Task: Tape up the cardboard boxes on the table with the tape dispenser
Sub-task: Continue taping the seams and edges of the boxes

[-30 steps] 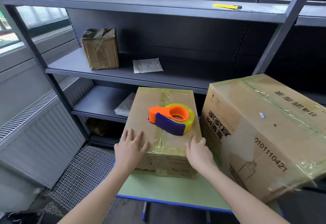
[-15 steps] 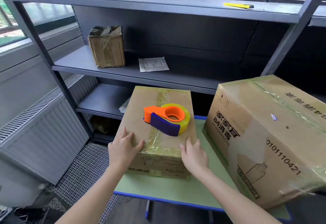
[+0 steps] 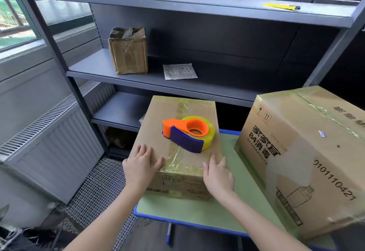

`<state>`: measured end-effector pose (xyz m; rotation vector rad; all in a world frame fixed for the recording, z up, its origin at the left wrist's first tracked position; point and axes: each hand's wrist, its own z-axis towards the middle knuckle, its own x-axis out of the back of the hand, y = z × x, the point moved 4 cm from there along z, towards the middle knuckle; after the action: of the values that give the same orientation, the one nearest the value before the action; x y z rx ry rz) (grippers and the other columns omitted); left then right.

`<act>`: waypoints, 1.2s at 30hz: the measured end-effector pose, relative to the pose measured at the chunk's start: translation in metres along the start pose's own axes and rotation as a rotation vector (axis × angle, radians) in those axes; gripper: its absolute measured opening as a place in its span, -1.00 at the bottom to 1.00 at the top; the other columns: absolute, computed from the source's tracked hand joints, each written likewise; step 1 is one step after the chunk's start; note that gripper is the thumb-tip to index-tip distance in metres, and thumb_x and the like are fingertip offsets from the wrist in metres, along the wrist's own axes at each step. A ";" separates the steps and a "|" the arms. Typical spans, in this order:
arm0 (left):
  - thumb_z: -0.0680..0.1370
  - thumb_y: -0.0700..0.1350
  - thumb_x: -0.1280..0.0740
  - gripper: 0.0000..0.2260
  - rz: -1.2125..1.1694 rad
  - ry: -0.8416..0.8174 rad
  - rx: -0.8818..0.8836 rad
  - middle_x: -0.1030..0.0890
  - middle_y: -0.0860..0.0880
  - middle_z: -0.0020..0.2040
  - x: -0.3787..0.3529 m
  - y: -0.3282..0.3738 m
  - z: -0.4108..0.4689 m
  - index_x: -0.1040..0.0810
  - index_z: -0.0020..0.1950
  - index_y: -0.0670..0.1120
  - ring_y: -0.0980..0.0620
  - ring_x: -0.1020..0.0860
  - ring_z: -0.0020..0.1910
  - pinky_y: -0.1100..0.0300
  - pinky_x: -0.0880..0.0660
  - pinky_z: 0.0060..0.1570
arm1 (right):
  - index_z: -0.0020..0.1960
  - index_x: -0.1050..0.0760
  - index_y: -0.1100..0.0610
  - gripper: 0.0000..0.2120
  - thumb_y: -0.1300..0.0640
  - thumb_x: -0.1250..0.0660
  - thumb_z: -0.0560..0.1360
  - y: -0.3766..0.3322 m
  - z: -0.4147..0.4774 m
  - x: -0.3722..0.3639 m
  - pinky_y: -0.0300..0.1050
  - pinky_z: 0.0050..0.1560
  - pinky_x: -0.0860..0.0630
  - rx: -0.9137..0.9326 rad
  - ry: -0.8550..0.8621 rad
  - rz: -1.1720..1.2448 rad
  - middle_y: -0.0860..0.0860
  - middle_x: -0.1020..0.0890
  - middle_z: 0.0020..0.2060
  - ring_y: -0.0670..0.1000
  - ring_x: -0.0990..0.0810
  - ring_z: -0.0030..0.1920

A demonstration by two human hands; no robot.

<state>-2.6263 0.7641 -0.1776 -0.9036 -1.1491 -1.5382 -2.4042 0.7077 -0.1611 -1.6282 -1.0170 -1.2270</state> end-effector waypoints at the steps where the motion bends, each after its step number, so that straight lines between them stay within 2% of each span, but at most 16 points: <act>1: 0.38 0.32 -0.04 -0.47 -0.003 0.000 0.001 -0.53 0.05 -0.01 -0.001 0.000 0.000 -0.55 -0.07 -0.06 0.03 -0.51 0.06 0.11 -0.28 -0.22 | 0.55 0.01 0.08 -0.48 -0.09 0.10 0.64 -0.001 -0.001 0.000 -0.09 0.04 -0.49 -0.002 0.004 -0.004 0.26 -0.15 0.47 0.17 -0.48 0.25; 3: 0.39 0.31 -0.03 -0.46 -0.009 -0.029 0.004 -0.52 0.03 0.01 0.000 0.003 0.000 -0.55 -0.05 -0.07 0.01 -0.50 0.08 0.06 -0.31 -0.17 | 0.55 0.03 0.08 -0.47 -0.09 0.11 0.64 -0.001 -0.001 0.000 -0.09 0.03 -0.48 -0.004 0.008 -0.009 0.26 -0.15 0.47 0.16 -0.47 0.26; 5: 0.46 0.28 -0.06 -0.48 0.026 -0.091 0.021 -0.51 -0.01 0.15 0.000 0.006 -0.001 -0.55 0.10 -0.07 -0.02 -0.46 0.22 -0.08 -0.33 0.03 | 0.55 0.04 0.08 -0.47 -0.10 0.11 0.64 -0.001 -0.001 0.000 -0.09 0.05 -0.48 -0.003 0.006 -0.014 0.25 -0.14 0.47 0.16 -0.46 0.27; 7: 0.53 0.22 -0.13 -0.54 0.088 -0.140 0.040 -0.46 -0.05 0.31 -0.003 0.008 0.000 -0.50 0.26 -0.04 -0.06 -0.36 0.36 -0.22 -0.17 0.28 | 0.55 0.04 0.08 -0.47 -0.10 0.11 0.64 -0.001 -0.001 0.000 -0.07 0.08 -0.48 -0.001 0.000 -0.009 0.25 -0.12 0.48 0.17 -0.45 0.29; 8: 0.54 0.18 -0.13 -0.57 0.103 -0.143 0.025 -0.49 -0.07 0.30 -0.004 0.010 0.000 -0.52 0.24 -0.05 -0.09 -0.38 0.35 -0.27 -0.14 0.30 | 0.55 0.04 0.08 -0.47 -0.10 0.11 0.64 -0.001 0.000 0.000 -0.06 0.09 -0.48 0.001 -0.004 -0.001 0.25 -0.11 0.49 0.17 -0.44 0.31; 10: 0.52 0.09 -0.07 -0.59 0.076 -0.138 -0.058 -0.59 -0.11 0.13 -0.005 0.017 0.001 -0.59 0.08 -0.12 -0.15 -0.50 0.21 -0.31 -0.26 0.22 | 0.55 0.04 0.08 -0.47 -0.11 0.10 0.64 0.000 0.000 0.000 -0.03 0.13 -0.47 0.007 -0.015 0.014 0.25 -0.10 0.49 0.18 -0.40 0.35; 13: 0.50 -0.01 -0.03 -0.59 -0.020 -0.134 -0.185 -0.64 -0.13 0.03 -0.005 0.029 0.000 -0.62 0.00 -0.18 -0.16 -0.57 0.11 -0.21 -0.44 0.15 | 0.55 0.03 0.10 -0.45 -0.11 0.09 0.64 0.001 0.000 0.003 -0.01 0.21 -0.43 0.017 -0.023 0.023 0.25 -0.07 0.50 0.19 -0.26 0.43; 16: 0.51 -0.01 -0.01 -0.51 -0.085 -0.158 -0.242 -0.61 -0.18 0.15 -0.008 0.041 0.000 -0.58 0.18 -0.25 -0.17 -0.55 0.20 -0.14 -0.40 0.23 | 0.55 0.07 0.13 -0.43 -0.09 0.02 0.64 -0.001 0.002 0.011 -0.01 0.30 -0.37 0.058 0.025 0.009 0.20 0.01 0.53 0.18 -0.11 0.50; 18: 0.52 0.00 0.00 -0.48 -0.127 -0.188 -0.278 -0.59 -0.18 0.20 -0.010 0.047 0.001 -0.53 0.25 -0.26 -0.16 -0.53 0.23 -0.07 -0.35 0.27 | 0.55 0.17 0.14 -0.37 -0.06 -0.04 0.63 -0.004 0.005 0.016 -0.02 0.41 -0.24 0.110 0.079 0.027 0.16 0.08 0.53 0.16 -0.02 0.52; 20: 0.51 -0.01 -0.05 -0.53 -0.121 -0.181 -0.321 -0.62 -0.15 0.16 -0.006 0.053 0.001 -0.58 0.20 -0.23 -0.12 -0.57 0.18 -0.02 -0.41 0.21 | 0.55 0.21 0.15 -0.34 -0.03 -0.08 0.63 -0.009 0.010 0.022 -0.04 0.47 -0.07 0.182 0.148 0.052 0.14 0.12 0.54 0.14 0.04 0.53; 22: 0.50 -0.03 -0.08 -0.56 -0.130 -0.176 -0.351 -0.63 -0.11 0.14 -0.001 0.058 0.001 -0.60 0.18 -0.21 -0.07 -0.59 0.16 0.02 -0.44 0.17 | 0.54 0.22 0.15 -0.33 -0.01 -0.09 0.63 -0.016 0.015 0.027 -0.09 0.48 0.07 0.266 0.192 0.067 0.14 0.14 0.54 0.11 0.10 0.53; 24: 0.49 -0.04 -0.08 -0.56 -0.165 -0.151 -0.379 -0.61 -0.11 0.18 0.004 0.060 0.002 -0.58 0.21 -0.21 -0.05 -0.56 0.20 0.05 -0.42 0.19 | 0.55 0.19 0.15 -0.35 -0.02 -0.09 0.63 -0.023 0.021 0.031 -0.10 0.47 0.13 0.331 0.204 0.068 0.12 0.14 0.54 0.10 0.14 0.53; 26: 0.51 -0.05 -0.07 -0.55 -0.204 -0.149 -0.390 -0.58 -0.12 0.22 0.005 0.061 0.004 -0.56 0.24 -0.22 -0.07 -0.54 0.23 0.06 -0.36 0.23 | 0.55 0.12 0.14 -0.39 -0.02 -0.08 0.63 -0.028 0.027 0.034 -0.07 0.49 0.11 0.363 0.195 0.063 0.09 0.10 0.54 0.09 0.14 0.53; 29: 0.51 -0.12 -0.17 -0.61 -0.246 -0.114 -0.401 -0.54 -0.14 0.26 0.010 0.061 0.009 -0.51 0.29 -0.23 -0.09 -0.51 0.26 0.10 -0.30 0.25 | 0.55 0.00 0.14 -0.44 -0.02 -0.08 0.64 -0.033 0.037 0.036 -0.02 0.49 0.08 0.372 0.166 0.050 0.06 -0.08 0.53 0.09 0.07 0.53; 32: 0.59 -0.16 -0.16 -0.58 -0.300 -0.131 -0.393 -0.39 -0.08 0.42 0.014 0.064 0.014 -0.32 0.45 -0.17 -0.03 -0.36 0.40 0.20 -0.23 0.36 | 0.51 -0.13 0.14 -0.50 0.00 -0.09 0.63 -0.036 0.043 0.039 -0.01 0.49 0.09 0.391 0.185 0.010 0.05 -0.27 0.46 0.09 -0.05 0.52; 36: 0.62 -0.13 -0.15 -0.57 -0.361 -0.156 -0.321 -0.42 -0.03 0.39 0.017 0.065 0.017 -0.25 0.49 -0.11 0.00 -0.40 0.33 0.22 -0.30 0.25 | 0.39 -0.32 0.15 -0.61 0.03 -0.18 0.61 -0.038 0.049 0.044 -0.03 0.49 0.13 0.445 0.183 0.023 0.05 -0.42 0.35 0.06 -0.23 0.44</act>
<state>-2.5668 0.7710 -0.1420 -1.0855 -1.2463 -2.0165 -2.4171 0.7707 -0.1212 -1.1597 -1.0612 -1.0234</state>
